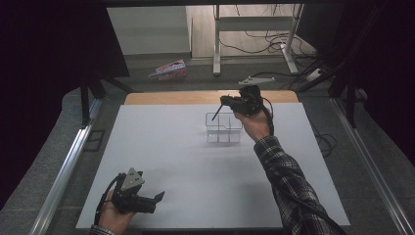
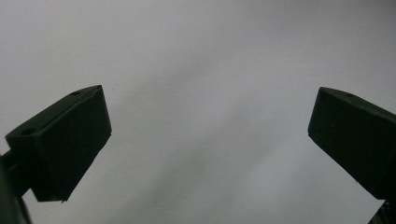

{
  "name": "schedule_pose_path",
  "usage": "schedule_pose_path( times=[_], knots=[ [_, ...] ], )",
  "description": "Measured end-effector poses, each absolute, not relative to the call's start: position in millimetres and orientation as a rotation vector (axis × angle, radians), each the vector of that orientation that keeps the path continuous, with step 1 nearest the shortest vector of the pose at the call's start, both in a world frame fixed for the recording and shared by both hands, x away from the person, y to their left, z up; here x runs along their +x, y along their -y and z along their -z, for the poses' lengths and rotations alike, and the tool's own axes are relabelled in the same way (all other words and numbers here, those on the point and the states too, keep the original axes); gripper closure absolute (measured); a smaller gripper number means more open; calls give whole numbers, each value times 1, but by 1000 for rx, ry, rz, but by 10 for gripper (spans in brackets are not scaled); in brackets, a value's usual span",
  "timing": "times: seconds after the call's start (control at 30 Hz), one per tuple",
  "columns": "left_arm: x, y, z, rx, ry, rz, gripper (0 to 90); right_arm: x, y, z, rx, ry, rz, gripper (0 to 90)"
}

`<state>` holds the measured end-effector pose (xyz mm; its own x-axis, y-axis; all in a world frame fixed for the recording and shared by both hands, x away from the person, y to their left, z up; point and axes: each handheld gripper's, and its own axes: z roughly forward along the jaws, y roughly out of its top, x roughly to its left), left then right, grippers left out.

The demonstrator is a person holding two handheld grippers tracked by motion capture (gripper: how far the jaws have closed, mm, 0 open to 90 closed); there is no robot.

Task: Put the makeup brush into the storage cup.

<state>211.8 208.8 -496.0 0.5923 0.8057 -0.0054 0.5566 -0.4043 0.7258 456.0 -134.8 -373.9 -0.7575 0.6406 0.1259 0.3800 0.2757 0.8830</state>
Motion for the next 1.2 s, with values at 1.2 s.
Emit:
schedule_pose_path(
  times=[1.2],
  knots=[
    [211, -207, 496, 2138, -1076, -440, 1, 459, 119, 419, 946, -2352, -1391, 843]
  ],
)
